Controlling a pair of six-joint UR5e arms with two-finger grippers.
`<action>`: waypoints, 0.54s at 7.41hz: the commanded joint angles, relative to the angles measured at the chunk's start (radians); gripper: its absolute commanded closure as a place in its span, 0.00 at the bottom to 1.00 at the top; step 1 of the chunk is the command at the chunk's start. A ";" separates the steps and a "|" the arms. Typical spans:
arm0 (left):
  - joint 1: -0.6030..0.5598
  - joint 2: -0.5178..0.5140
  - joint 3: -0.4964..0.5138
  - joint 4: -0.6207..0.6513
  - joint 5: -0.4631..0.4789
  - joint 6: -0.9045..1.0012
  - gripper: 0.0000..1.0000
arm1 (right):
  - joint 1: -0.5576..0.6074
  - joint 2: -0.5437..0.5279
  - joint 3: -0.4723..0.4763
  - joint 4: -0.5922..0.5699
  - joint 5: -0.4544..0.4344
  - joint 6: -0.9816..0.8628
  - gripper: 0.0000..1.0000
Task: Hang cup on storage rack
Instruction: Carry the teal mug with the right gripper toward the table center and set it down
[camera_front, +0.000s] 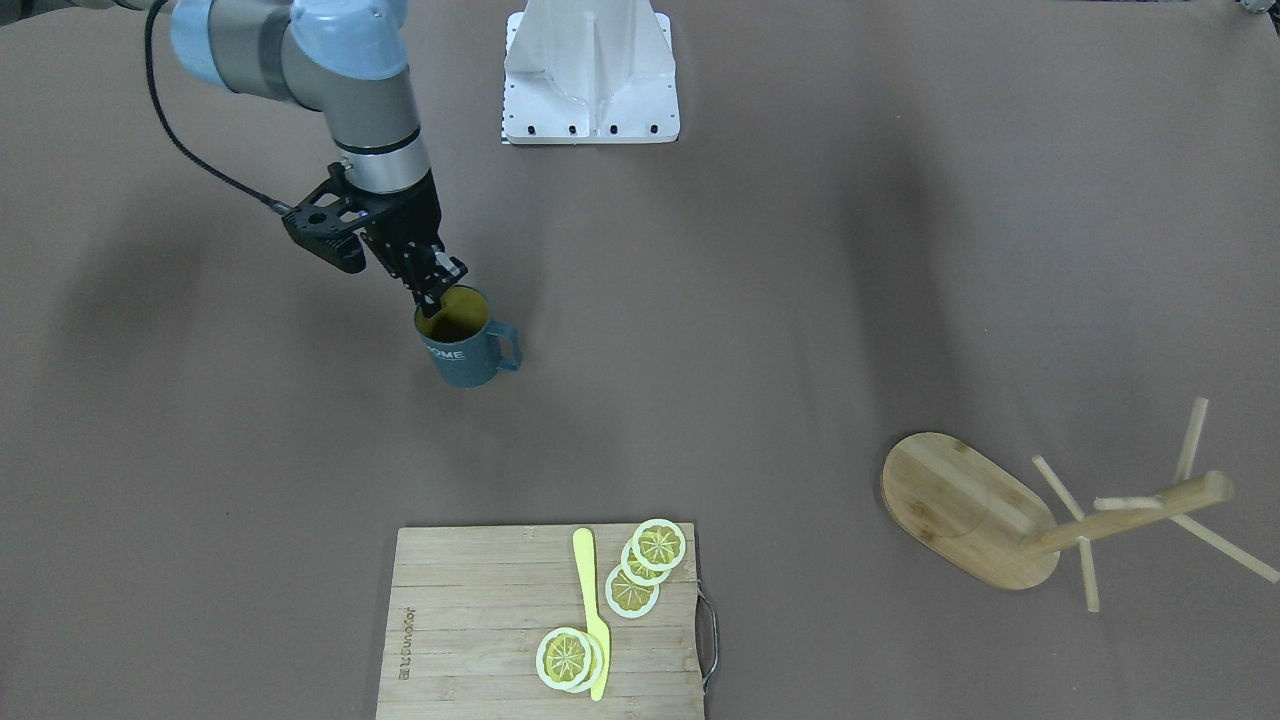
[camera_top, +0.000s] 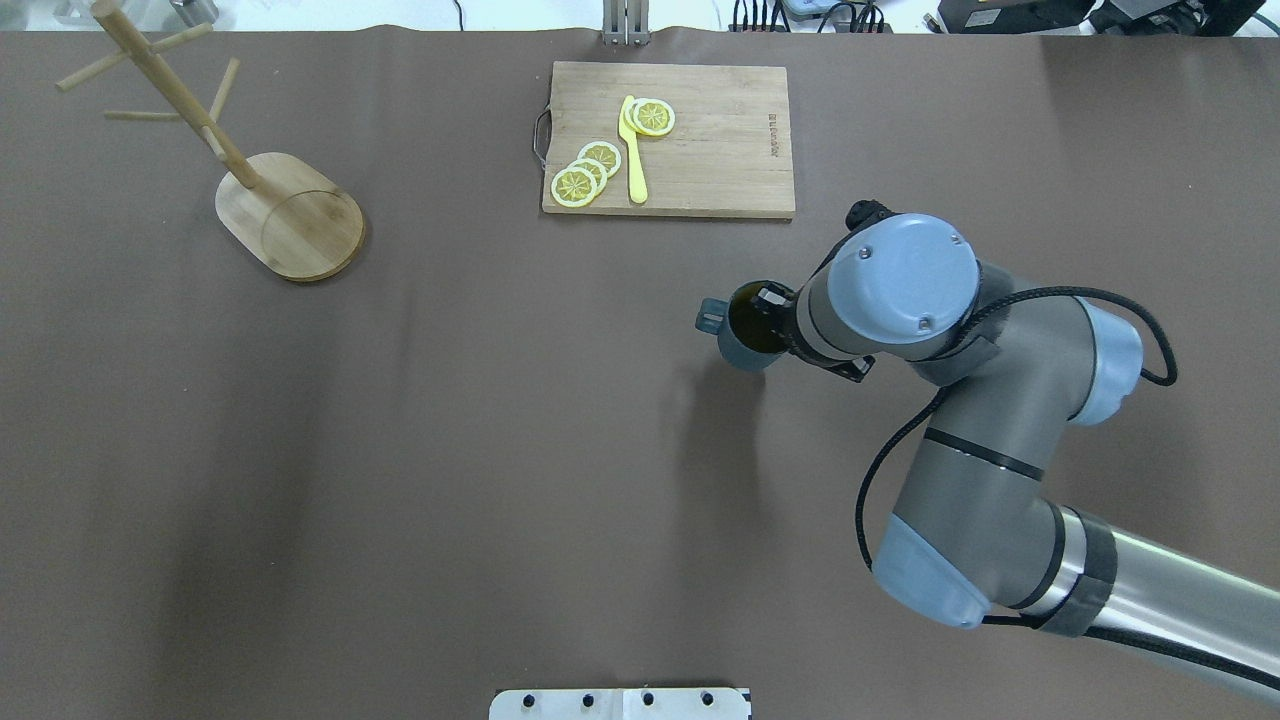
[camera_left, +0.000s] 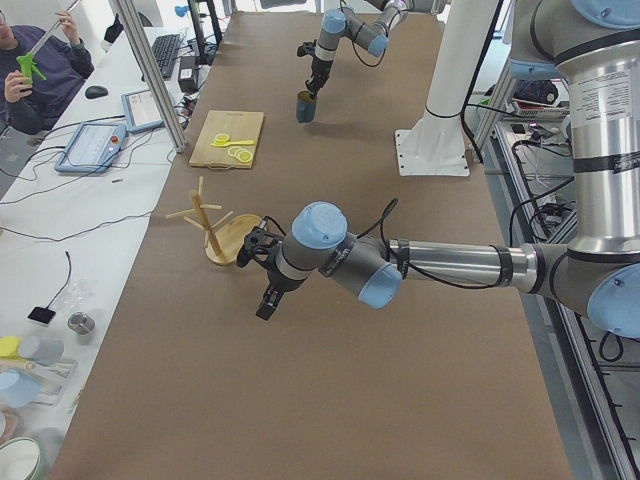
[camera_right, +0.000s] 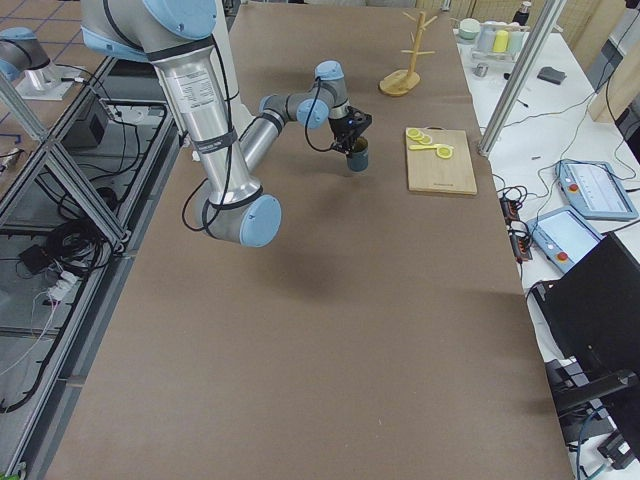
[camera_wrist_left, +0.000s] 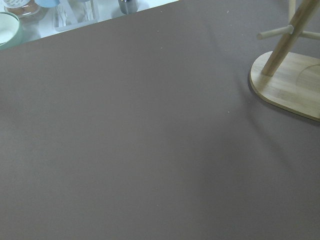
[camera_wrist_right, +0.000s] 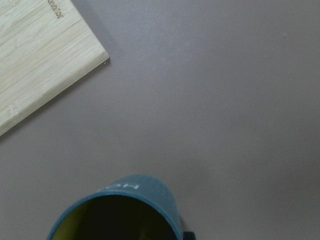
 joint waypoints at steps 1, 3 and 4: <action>0.000 0.000 0.002 0.000 0.000 0.001 0.01 | -0.038 0.158 -0.078 -0.093 -0.002 0.149 1.00; 0.000 0.000 0.005 0.000 -0.001 0.000 0.01 | -0.054 0.289 -0.207 -0.147 -0.001 0.221 1.00; 0.000 0.001 0.006 0.000 -0.001 0.001 0.01 | -0.079 0.294 -0.208 -0.147 -0.001 0.245 1.00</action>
